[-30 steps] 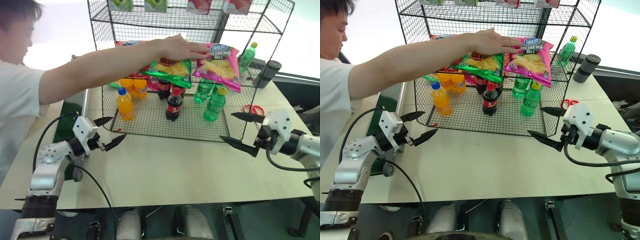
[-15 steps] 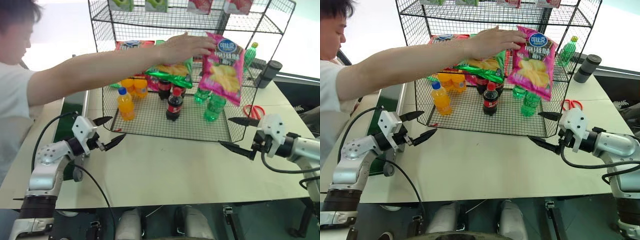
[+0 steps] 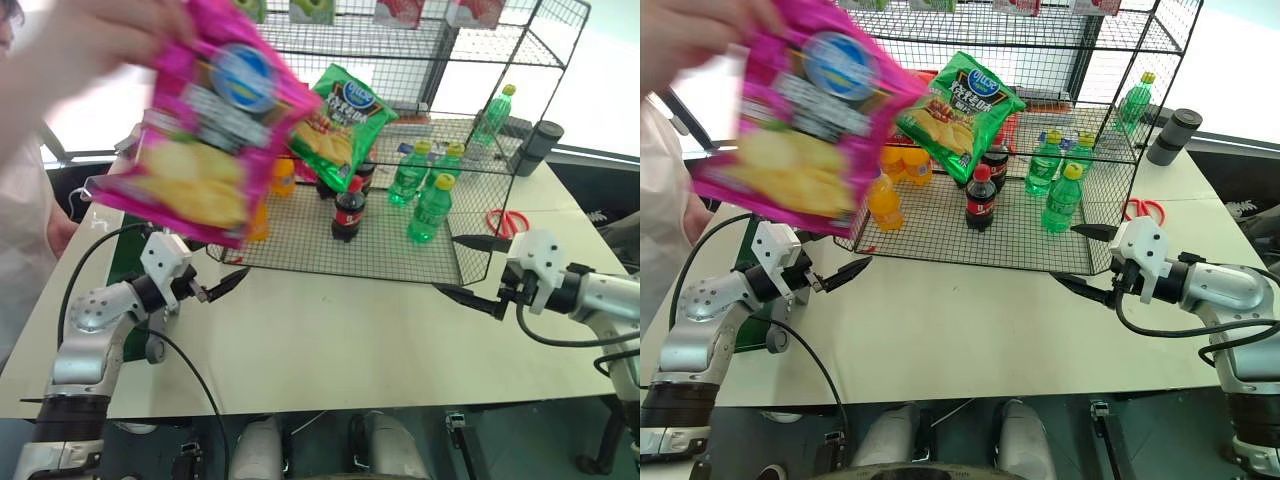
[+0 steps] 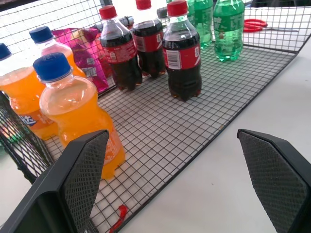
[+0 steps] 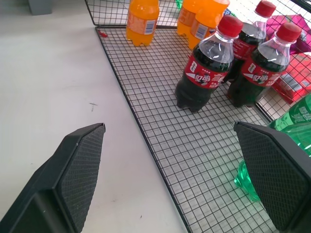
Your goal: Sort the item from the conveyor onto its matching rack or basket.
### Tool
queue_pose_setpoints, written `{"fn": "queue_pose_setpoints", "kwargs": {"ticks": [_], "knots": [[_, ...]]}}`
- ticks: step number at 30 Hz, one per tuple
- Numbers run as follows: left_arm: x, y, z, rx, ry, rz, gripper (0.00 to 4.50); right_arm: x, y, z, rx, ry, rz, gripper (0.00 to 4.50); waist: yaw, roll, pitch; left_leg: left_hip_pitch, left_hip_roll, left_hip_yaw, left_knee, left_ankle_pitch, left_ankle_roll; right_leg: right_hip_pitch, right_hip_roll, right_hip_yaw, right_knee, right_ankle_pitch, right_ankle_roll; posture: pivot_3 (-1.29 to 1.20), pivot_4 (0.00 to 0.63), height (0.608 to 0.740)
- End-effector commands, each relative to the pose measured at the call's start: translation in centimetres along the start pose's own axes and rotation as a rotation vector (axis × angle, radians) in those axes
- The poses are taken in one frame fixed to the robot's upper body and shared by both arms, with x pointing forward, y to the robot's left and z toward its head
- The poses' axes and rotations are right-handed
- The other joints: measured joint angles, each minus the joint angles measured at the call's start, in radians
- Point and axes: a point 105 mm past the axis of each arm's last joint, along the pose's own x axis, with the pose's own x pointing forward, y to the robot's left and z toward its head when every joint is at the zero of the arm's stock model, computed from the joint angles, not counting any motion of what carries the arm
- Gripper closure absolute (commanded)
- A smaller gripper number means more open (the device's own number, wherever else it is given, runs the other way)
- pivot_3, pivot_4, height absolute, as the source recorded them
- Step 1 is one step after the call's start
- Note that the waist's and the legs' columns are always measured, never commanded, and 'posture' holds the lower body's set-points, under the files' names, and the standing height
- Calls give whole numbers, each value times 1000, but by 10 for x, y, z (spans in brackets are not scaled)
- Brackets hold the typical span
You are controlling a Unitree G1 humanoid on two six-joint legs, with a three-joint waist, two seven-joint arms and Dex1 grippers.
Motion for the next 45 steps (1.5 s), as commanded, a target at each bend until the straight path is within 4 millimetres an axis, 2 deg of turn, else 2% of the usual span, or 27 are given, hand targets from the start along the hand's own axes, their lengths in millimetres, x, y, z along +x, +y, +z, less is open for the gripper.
{"fn": "queue_pose_setpoints", "kwargs": {"ticks": [1, 10, 23, 33, 45], "knots": [[-2, 11, 15, 25, -49, 60, 0, -1, -7, 7, -45, -12, -4, 75, 1, 0, 0, 0, 0, 0, 0, 0, 0, 0, 0, 0, 0, 0, 0, 0, 150, 740], [-5, 7, 12, 3, -62, 46, 0, 0, -7, 7, -62, -12, 21, 75, 1, 0, 0, 0, 0, 0, 0, 0, 0, 0, 0, 0, 0, 0, 0, 0, 150, 740], [-15, 16, 9, 45, -30, 99, 0, 11, -1, 10, -66, -42, 48, 75, 0, 0, 0, 0, 0, 0, 0, 0, 0, 0, 0, 0, 0, 0, 0, 0, 150, 740], [-34, 10, 6, 56, 16, 119, 0, 27, 3, 12, -49, -83, 110, 75, 1, 0, 0, 0, 0, 0, 0, 0, 0, 0, 0, 0, 0, 0, 0, 0, 150, 740], [-61, 10, 6, 76, 64, 194, 0, 54, 15, 33, 82, -247, 248, 75, -2, 1, 0, 0, 0, 0, 0, 0, 0, -1, 0, 0, 0, 0, 0, 0, 150, 740]]}}
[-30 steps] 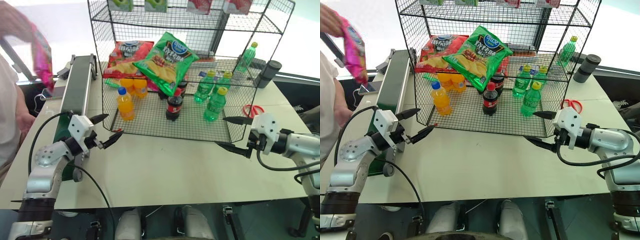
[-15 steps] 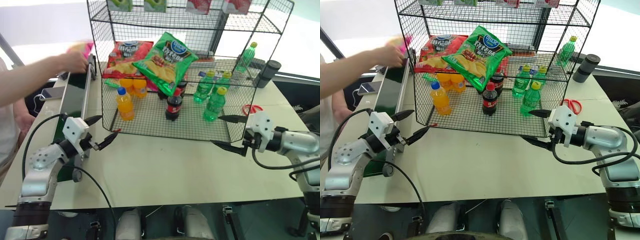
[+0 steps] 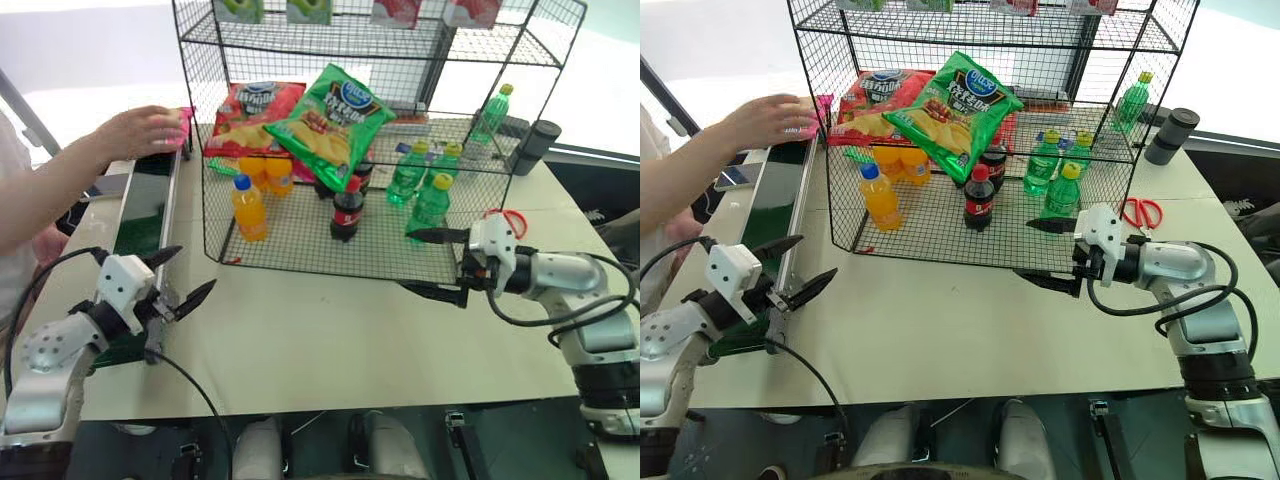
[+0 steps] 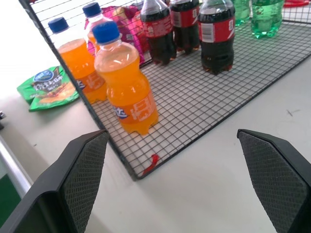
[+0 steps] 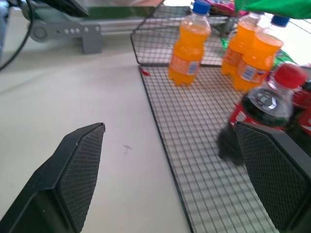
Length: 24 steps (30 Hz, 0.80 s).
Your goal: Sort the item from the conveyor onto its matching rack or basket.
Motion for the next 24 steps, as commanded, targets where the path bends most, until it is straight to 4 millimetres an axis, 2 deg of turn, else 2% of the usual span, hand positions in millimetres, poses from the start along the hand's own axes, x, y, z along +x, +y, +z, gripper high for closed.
{"fn": "queue_pose_setpoints", "kwargs": {"ticks": [1, 4, 9, 13, 16, 19, 24], "knots": [[-9, 7, 13, 46, -29, 43, 0, 13, 2, 18, 17, -119, 40, 75, 1, 0, 0, 0, 0, 0, 0, 0, 0, 0, 0, 0, 0, 0, 0, 0, 150, 740], [-13, 9, 12, 45, -17, 62, 0, 23, 3, 29, 36, -206, 47, 75, 0, 0, 0, 0, 0, 0, 0, 0, 0, 0, 0, 0, 0, 0, 0, 0, 150, 740], [-20, 13, 10, 75, -8, 82, 0, 45, 22, 48, 173, -357, 121, 75, 1, 0, 0, -1, 0, 0, 0, 0, 0, -1, -1, 0, 0, 0, 0, 0, 150, 740], [-24, 16, 7, 170, 37, 101, 0, 67, 37, 41, 159, -348, 136, 75, 0, 0, 0, -1, 0, 0, 0, 0, 0, -1, -1, 0, 1, 0, 0, 0, 150, 740], [-28, 12, 1, 293, 102, 64, 0, 73, 35, 39, 100, -336, 109, 75, 0, 0, 0, -1, 0, 0, 0, 0, 0, -2, -1, 0, 0, 0, 0, 0, 150, 740], [-36, 13, 3, 284, 109, 69, 0, 75, 22, 38, 96, -338, 61, 75, -1, 0, 0, -1, 0, 1, 0, 0, 0, -2, -1, 0, 0, 0, 0, 0, 150, 740], [-52, 24, 6, 419, 144, 147, 0, 83, 19, 33, 99, -333, 56, 75, -4, 0, 0, -1, 0, 1, -1, 0, 0, -3, -1, 0, 1, 0, 0, 0, 150, 740]]}}
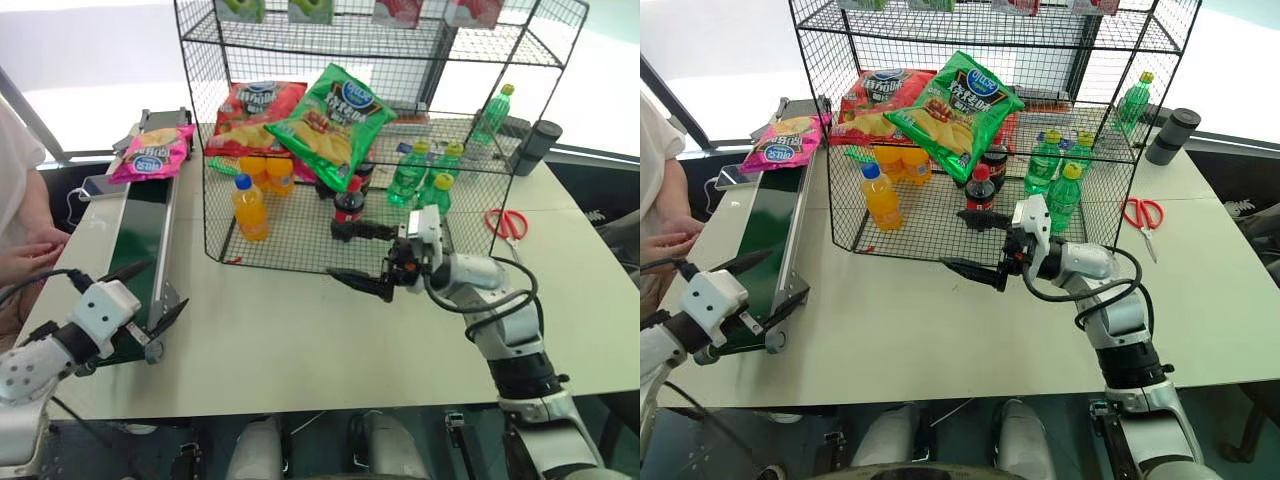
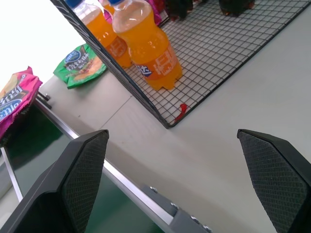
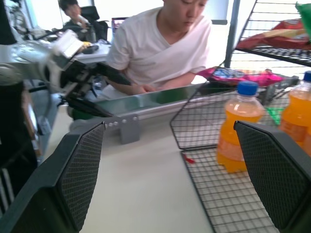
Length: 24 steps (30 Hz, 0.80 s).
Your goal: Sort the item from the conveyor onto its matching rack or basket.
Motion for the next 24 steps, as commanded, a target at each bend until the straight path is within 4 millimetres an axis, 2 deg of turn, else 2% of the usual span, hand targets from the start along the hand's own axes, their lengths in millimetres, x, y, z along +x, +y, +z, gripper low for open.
{"fn": "queue_pose_setpoints", "kwargs": {"ticks": [1, 7, 13, 17, 24], "knots": [[-15, 24, 11, 168, 11, 117, 0, 7, 0, 5, -30, -33, 11, 75, -1, 0, 0, 0, 0, 0, 0, 0, 0, 0, 0, 0, 0, 0, 0, 0, 150, 740], [-36, 45, 0, 431, 191, 257, 0, 4, 4, -7, -57, -3, 38, 75, -2, 0, 0, 0, 0, 0, -1, 0, 0, -1, 0, 0, 0, 0, 0, 0, 150, 740], [-45, 48, -6, 632, 284, 275, 0, 3, 0, -13, -68, 9, 47, 75, -1, 0, 0, 0, 0, 1, -1, 0, 0, -3, 0, 0, 0, 0, 0, 0, 150, 740], [-44, 51, -15, 659, 324, 287, 0, 4, 4, -18, -71, 19, 65, 75, -2, 0, 0, 0, 0, 1, -1, 0, 0, -3, -1, 0, 0, 0, 0, 0, 150, 740], [-39, 55, -19, 667, 332, 305, 0, 1, 11, -19, -47, 24, 87, 75, -2, 0, 0, 0, 0, 1, -1, 0, 0, -3, -2, 0, 0, 0, 0, 0, 150, 740]]}}
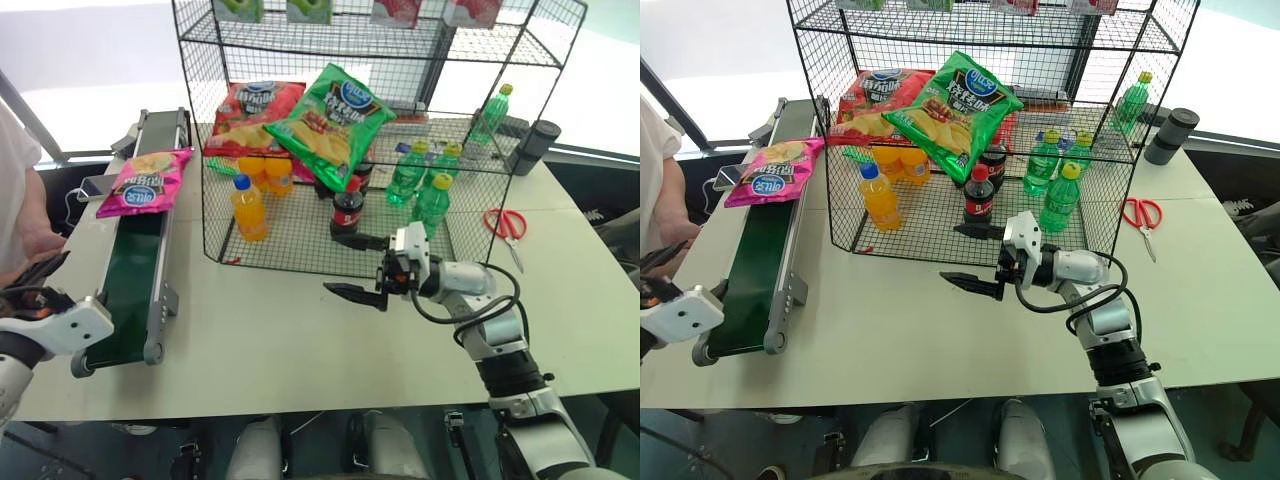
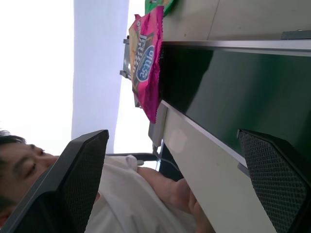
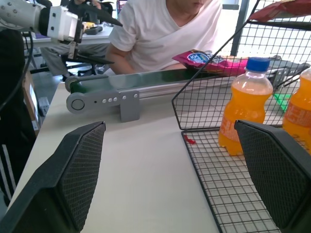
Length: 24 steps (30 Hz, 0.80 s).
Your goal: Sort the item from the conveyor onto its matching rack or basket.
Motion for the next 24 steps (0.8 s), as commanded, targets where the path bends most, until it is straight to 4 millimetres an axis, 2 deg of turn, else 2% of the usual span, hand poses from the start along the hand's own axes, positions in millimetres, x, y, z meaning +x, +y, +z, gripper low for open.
{"fn": "queue_pose_setpoints", "kwargs": {"ticks": [1, 7, 24], "knots": [[2, 3, -2, -3, 2, 14, 0, 2, 5, 9, -27, -22, 23, 75, 0, 0, 0, 0, 0, 0, 0, 0, 0, 0, 0, 0, 0, 0, 0, 0, 150, 740], [3, -4, -5, -28, 1, -2, 0, 8, 5, 13, -31, -35, 10, 75, -8, 0, 0, 0, 1, 0, 0, 0, 0, 0, 0, 0, 1, 0, 0, 0, 150, 740], [8, -14, -5, -30, -21, -24, 0, 9, 6, 14, -71, -9, 19, 75, -17, 0, 0, 0, 1, 0, 0, 0, 0, 0, -1, 0, 1, 0, 0, 0, 150, 740]]}}
